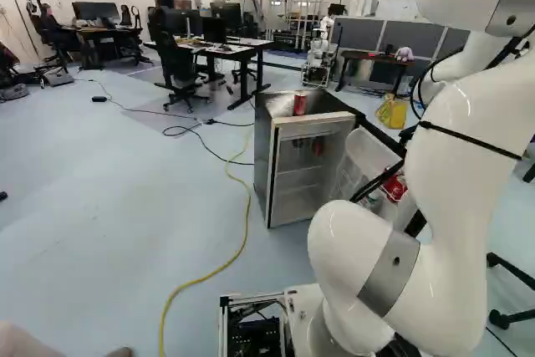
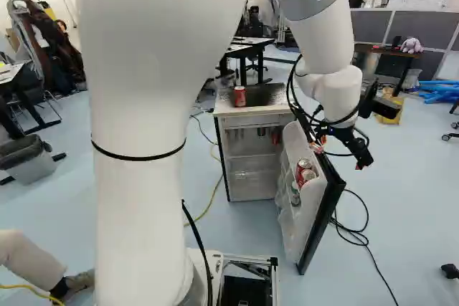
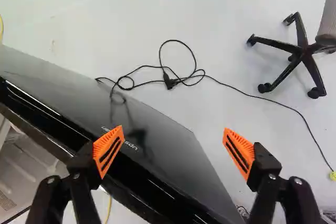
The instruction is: Grab a drink from the fridge
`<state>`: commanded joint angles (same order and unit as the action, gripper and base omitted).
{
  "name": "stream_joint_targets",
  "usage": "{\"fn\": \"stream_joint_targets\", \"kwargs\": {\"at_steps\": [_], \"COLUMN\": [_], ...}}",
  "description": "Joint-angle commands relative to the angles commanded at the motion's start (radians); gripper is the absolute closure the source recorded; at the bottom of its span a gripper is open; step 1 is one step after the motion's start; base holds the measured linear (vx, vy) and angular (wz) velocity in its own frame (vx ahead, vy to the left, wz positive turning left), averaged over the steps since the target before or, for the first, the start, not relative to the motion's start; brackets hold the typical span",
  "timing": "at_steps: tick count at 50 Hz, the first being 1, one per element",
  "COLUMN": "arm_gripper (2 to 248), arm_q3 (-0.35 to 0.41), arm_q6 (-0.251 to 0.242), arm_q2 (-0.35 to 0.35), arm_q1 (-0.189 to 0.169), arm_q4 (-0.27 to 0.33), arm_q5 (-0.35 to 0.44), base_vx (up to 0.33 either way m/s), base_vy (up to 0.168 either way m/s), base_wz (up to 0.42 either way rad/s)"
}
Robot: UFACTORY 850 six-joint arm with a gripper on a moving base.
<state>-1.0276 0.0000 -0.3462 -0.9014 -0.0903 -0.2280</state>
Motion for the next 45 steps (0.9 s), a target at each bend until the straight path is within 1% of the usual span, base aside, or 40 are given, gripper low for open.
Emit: {"fn": "stream_joint_targets", "kwargs": {"at_steps": [28,45], "arm_gripper": [3,3], "arm_q3": [0.087,0.136], "arm_q6": [0.000,0.000], "arm_q2": [0.069,0.110], "arm_q1": [0.031,0.055], "arm_q4": [0.000,0.000], "arm_q5": [0.000,0.000], "base_vx": [0.000,0.000], "base_vy": [0.000,0.000], "base_wz": [0.000,0.000]}}
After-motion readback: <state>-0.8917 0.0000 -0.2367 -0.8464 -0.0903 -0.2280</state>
